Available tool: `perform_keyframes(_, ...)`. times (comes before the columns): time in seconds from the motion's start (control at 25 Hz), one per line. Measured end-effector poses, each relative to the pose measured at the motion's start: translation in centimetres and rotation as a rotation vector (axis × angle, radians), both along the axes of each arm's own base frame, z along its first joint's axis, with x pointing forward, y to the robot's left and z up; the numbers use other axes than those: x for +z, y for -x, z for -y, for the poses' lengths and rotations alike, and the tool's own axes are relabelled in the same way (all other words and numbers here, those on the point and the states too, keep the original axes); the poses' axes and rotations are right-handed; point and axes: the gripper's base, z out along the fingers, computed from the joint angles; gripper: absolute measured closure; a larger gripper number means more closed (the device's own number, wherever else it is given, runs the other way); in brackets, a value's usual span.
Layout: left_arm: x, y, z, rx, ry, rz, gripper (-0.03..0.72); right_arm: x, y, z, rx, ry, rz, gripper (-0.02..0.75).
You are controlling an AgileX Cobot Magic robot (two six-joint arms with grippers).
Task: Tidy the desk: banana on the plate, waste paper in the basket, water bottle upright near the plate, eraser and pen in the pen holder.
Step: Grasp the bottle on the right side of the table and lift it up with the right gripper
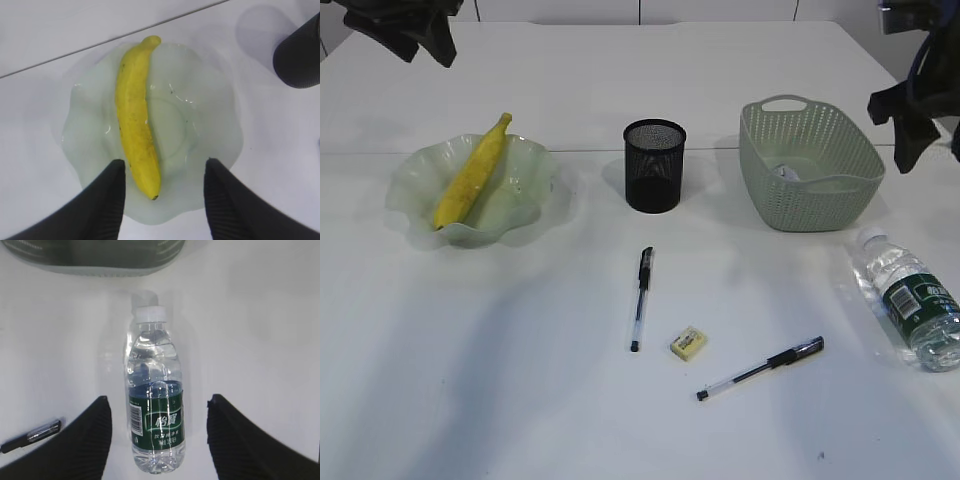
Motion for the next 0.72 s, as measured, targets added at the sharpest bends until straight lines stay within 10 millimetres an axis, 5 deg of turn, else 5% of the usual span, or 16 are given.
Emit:
perform_keyframes(0.52, -0.1, 0.1, 0.0, -0.001, -0.004, -0.017, 0.331, -4.4, -0.3, -0.1, -0.010, 0.006, -0.129, 0.200)
perform_keyframes(0.72, -0.1, 0.2, 0.0, -0.002, -0.005, -0.025, 0.331, -7.5, -1.3, -0.2, -0.011, 0.013, -0.200, 0.199)
